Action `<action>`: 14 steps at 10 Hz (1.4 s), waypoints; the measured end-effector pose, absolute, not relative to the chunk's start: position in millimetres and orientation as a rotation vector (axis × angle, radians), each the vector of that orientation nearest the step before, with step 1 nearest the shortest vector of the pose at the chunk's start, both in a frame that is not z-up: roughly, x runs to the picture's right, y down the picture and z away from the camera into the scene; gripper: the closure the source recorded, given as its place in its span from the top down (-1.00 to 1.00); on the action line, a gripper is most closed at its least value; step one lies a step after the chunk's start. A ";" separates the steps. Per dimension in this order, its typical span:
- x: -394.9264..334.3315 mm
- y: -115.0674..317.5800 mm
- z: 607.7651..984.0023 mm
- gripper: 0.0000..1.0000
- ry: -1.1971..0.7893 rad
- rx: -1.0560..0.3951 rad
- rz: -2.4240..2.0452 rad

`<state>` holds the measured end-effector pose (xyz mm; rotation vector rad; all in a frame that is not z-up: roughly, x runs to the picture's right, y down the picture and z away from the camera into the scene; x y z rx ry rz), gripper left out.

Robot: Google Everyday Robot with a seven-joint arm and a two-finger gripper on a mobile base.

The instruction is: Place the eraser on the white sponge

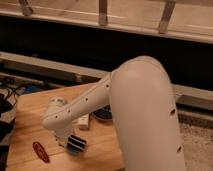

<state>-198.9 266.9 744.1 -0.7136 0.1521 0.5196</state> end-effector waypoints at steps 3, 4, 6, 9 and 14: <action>-198.6 268.4 744.8 -0.55 0.151 -0.715 0.516; -198.5 268.5 744.8 -0.55 0.151 -0.715 0.515; -198.2 269.7 745.1 -0.55 0.150 -0.715 0.513; -198.3 270.0 744.7 -0.55 0.151 -0.717 0.514; -197.8 271.5 744.6 -0.55 0.150 -0.717 0.510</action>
